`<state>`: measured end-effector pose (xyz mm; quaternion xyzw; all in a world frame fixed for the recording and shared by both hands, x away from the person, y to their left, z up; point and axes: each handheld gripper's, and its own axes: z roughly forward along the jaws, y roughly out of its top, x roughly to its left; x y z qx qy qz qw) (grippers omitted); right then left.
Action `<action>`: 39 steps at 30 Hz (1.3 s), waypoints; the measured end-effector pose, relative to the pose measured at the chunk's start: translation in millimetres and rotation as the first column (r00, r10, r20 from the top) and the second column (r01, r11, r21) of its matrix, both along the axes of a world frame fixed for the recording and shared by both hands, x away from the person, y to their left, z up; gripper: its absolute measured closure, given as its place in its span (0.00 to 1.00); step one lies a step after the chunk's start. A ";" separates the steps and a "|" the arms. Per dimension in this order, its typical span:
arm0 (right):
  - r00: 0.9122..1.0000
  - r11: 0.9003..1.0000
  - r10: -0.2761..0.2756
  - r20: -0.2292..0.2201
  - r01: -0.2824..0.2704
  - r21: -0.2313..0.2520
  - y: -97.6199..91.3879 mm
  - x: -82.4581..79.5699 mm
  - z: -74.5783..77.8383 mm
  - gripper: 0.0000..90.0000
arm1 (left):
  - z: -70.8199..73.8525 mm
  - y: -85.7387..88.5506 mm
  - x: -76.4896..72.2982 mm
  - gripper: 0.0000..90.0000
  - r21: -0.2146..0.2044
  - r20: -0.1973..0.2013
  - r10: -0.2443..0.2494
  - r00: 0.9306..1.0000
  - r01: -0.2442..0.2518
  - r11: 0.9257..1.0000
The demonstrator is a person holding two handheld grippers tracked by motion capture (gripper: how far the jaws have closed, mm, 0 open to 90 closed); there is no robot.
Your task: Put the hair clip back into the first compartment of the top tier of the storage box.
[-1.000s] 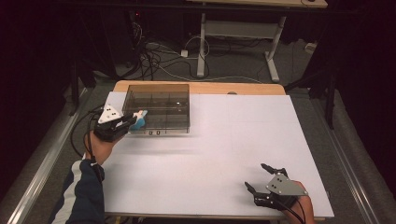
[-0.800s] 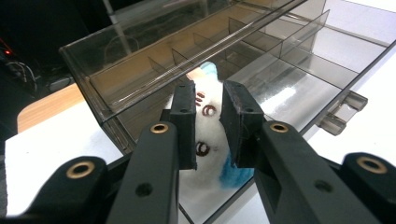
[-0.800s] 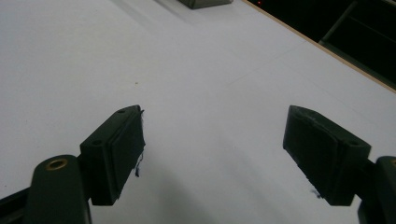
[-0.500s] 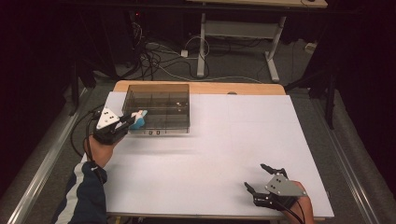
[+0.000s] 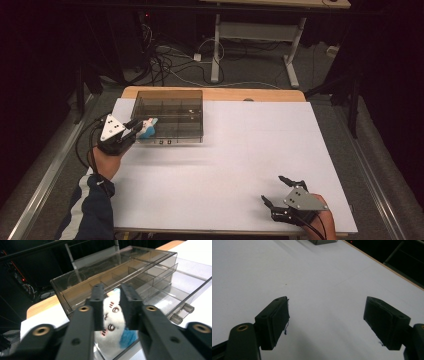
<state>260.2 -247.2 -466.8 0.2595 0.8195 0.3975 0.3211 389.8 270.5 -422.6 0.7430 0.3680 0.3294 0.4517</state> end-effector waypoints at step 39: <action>1.000 1.000 0.006 -0.001 -0.006 -0.005 -0.2 -0.7 -0.6 0.23 | 6.1 -25.0 -13.3 0.20 0.042 0.068 -0.091 0.994 0.089 0.995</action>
